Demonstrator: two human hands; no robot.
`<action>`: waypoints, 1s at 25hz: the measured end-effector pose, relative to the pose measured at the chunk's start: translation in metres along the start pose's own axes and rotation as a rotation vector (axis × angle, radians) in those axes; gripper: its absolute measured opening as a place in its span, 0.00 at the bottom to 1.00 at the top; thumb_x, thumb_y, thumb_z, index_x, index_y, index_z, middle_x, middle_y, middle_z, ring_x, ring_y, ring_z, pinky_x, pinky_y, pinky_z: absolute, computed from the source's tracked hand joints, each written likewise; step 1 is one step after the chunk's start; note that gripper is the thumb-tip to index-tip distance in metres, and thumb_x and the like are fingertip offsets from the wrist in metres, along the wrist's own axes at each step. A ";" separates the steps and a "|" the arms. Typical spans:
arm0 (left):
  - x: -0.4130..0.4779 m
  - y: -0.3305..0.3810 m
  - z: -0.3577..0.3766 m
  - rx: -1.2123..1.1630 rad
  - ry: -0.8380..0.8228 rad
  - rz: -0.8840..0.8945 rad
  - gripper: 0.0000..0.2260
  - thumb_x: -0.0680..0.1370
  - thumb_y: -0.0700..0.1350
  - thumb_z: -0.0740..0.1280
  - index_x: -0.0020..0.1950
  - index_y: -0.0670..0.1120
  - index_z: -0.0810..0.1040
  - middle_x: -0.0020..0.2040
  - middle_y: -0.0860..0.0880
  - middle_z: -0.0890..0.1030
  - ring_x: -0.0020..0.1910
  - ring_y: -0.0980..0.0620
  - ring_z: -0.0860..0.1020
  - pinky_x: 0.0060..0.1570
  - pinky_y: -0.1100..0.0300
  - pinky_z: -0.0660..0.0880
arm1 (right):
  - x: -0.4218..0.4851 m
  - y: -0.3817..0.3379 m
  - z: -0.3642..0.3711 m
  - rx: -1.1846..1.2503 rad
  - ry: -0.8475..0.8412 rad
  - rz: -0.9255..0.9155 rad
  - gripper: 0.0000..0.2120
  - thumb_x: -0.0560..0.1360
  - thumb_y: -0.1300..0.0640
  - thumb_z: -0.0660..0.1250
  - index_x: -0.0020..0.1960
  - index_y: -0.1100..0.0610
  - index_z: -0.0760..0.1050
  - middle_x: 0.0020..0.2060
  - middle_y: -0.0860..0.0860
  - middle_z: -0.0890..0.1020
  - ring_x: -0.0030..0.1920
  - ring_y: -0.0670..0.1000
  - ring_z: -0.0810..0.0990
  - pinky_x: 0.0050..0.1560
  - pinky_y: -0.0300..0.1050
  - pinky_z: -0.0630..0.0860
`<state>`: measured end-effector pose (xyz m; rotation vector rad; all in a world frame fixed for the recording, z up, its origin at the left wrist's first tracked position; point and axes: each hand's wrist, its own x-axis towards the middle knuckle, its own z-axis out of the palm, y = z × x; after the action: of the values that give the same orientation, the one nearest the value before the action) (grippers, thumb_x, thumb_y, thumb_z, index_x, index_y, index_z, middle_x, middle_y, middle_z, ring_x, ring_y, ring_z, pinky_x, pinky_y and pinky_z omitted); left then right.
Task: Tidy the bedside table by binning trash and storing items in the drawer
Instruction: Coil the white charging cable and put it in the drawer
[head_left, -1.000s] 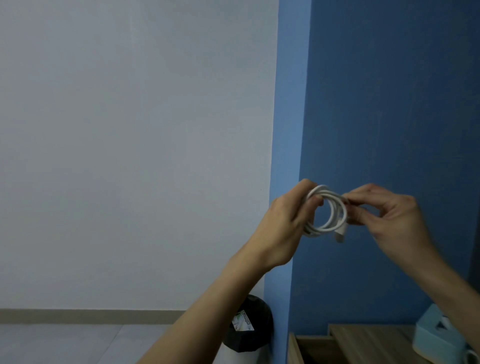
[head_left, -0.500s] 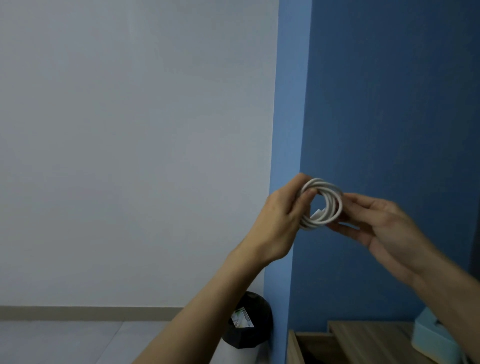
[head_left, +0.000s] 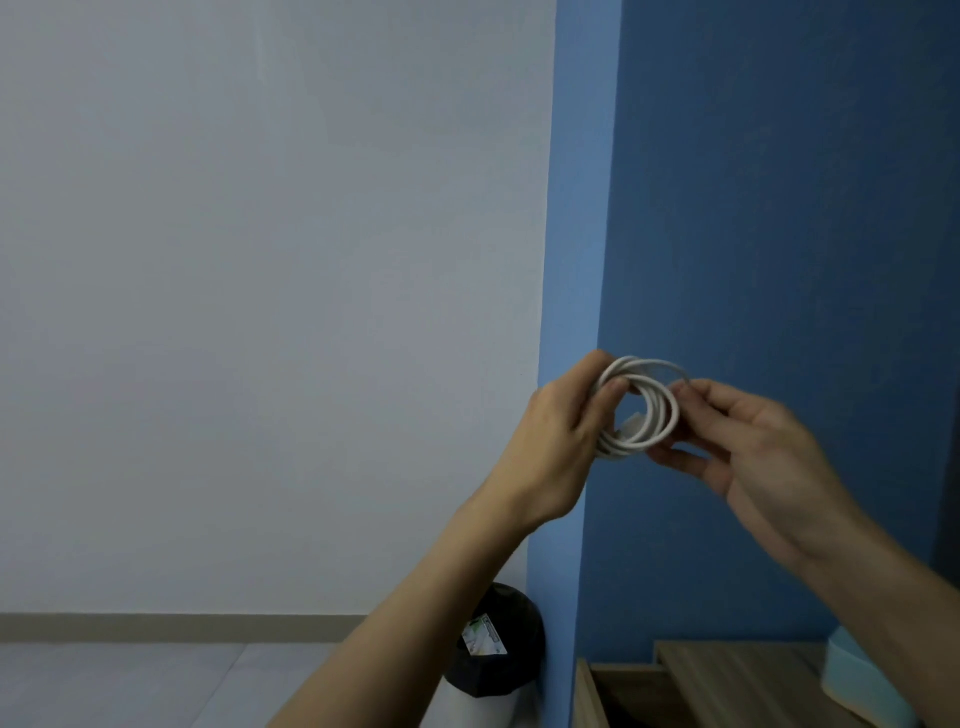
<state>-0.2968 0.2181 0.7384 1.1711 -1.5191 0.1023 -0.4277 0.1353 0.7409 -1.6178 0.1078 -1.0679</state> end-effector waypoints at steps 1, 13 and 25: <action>0.001 0.000 -0.001 0.025 0.007 0.001 0.10 0.82 0.45 0.56 0.46 0.41 0.70 0.30 0.53 0.67 0.27 0.54 0.64 0.29 0.61 0.63 | -0.001 0.000 0.000 0.054 -0.005 0.021 0.12 0.77 0.60 0.58 0.41 0.60 0.78 0.32 0.51 0.82 0.34 0.45 0.81 0.36 0.36 0.79; -0.003 -0.005 -0.003 -0.009 0.022 -0.015 0.10 0.82 0.46 0.56 0.44 0.44 0.69 0.30 0.54 0.67 0.25 0.57 0.64 0.27 0.63 0.63 | -0.001 0.000 0.003 0.139 -0.124 0.024 0.09 0.61 0.47 0.68 0.37 0.51 0.81 0.34 0.48 0.83 0.37 0.45 0.82 0.39 0.36 0.78; -0.001 -0.001 -0.001 0.064 -0.018 0.020 0.08 0.82 0.46 0.55 0.48 0.43 0.69 0.33 0.53 0.68 0.30 0.52 0.65 0.32 0.56 0.66 | 0.001 0.000 0.009 0.122 -0.014 0.063 0.07 0.71 0.69 0.64 0.42 0.57 0.73 0.35 0.51 0.83 0.37 0.46 0.82 0.38 0.36 0.79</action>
<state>-0.2961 0.2189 0.7375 1.2101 -1.5531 0.1553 -0.4210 0.1408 0.7416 -1.5028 0.0822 -0.9955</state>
